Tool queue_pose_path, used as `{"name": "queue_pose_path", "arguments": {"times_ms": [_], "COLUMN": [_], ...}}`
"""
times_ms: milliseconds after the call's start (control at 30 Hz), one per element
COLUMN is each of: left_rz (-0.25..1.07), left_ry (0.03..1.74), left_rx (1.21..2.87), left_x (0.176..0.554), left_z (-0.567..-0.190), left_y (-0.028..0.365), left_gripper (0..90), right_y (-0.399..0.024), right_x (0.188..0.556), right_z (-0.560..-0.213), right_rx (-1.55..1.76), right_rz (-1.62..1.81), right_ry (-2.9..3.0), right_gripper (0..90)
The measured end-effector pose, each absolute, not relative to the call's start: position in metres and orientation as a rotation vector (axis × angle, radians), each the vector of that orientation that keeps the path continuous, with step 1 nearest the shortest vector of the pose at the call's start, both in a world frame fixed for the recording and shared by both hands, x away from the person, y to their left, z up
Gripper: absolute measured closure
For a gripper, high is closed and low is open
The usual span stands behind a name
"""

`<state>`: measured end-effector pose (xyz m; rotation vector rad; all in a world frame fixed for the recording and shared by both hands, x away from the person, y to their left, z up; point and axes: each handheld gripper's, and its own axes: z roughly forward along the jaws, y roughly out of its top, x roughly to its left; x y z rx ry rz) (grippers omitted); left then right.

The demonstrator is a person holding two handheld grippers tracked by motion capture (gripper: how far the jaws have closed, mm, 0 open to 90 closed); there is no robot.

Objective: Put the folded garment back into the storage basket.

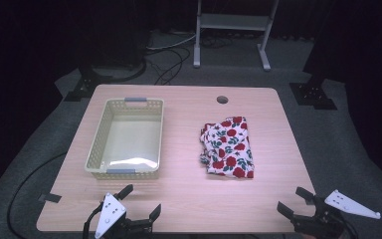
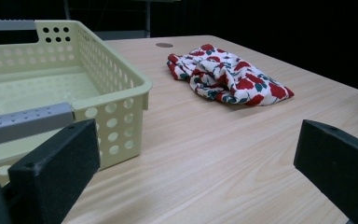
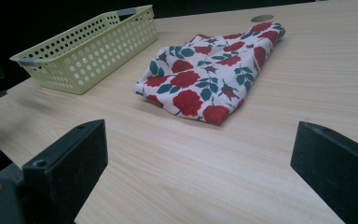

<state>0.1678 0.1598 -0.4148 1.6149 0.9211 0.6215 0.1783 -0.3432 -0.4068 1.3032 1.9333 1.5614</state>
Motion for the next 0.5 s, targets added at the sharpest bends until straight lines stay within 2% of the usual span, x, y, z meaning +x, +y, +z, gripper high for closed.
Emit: {"name": "queue_pose_path", "arguments": {"times_ms": [500], "left_rz": [0.62], "left_ry": [0.928], "left_rx": [1.607], "left_x": [0.17], "left_z": [-0.415], "left_y": [0.163], "left_gripper": [0.0], "right_y": [-0.329], "right_x": [0.215], "right_z": [-0.395], "right_rx": [1.254], "right_rz": [1.535], "right_ry": [2.01], "right_gripper": [3.1]}}
